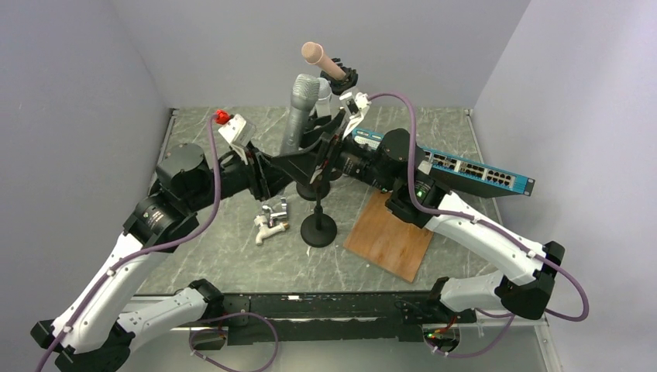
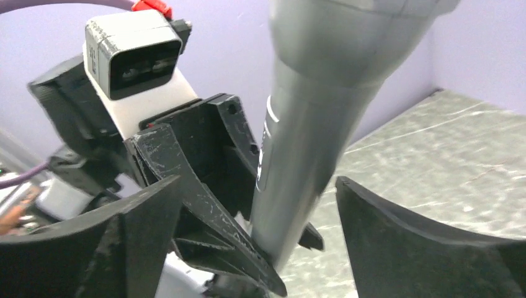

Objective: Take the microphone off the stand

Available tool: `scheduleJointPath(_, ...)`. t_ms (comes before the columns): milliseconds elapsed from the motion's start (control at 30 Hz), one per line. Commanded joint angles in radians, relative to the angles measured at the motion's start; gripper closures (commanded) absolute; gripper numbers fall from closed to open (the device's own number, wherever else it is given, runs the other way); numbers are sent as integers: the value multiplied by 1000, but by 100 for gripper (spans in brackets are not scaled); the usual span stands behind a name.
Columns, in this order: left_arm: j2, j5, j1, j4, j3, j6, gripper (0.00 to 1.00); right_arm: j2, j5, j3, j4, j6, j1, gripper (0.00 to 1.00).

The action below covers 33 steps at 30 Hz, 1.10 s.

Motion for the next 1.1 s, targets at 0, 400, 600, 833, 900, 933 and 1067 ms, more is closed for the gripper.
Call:
scheduleJointPath(0, -17, -219, 16, -100, 56, 21, 100, -68, 64, -10, 7, -73, 0, 0)
scheduleJointPath(400, -71, -710, 85, -418, -5, 14, 100, -225, 319, -103, -109, -217, -28, 0)
scheduleJointPath(600, 44, -438, 363, -333, -109, 16, 100, -273, 331, -137, -146, -249, -30, 0)
scheduleJointPath(833, 419, -139, 510, -154, -97, -13, 100, -330, 296, -163, -179, -259, -31, 0)
scheduleJointPath(900, 573, -79, 553, -133, -38, -26, 100, -348, 310, -170, -188, -261, -32, 0)
scheduleJointPath(933, 658, -22, 571, -136, 2, -27, 100, -356, 315, -168, -194, -262, -32, 0)
scheduleJointPath(1067, 934, 11, 575, -143, 153, -32, 100, -374, 318, -141, -236, -260, -33, 0)
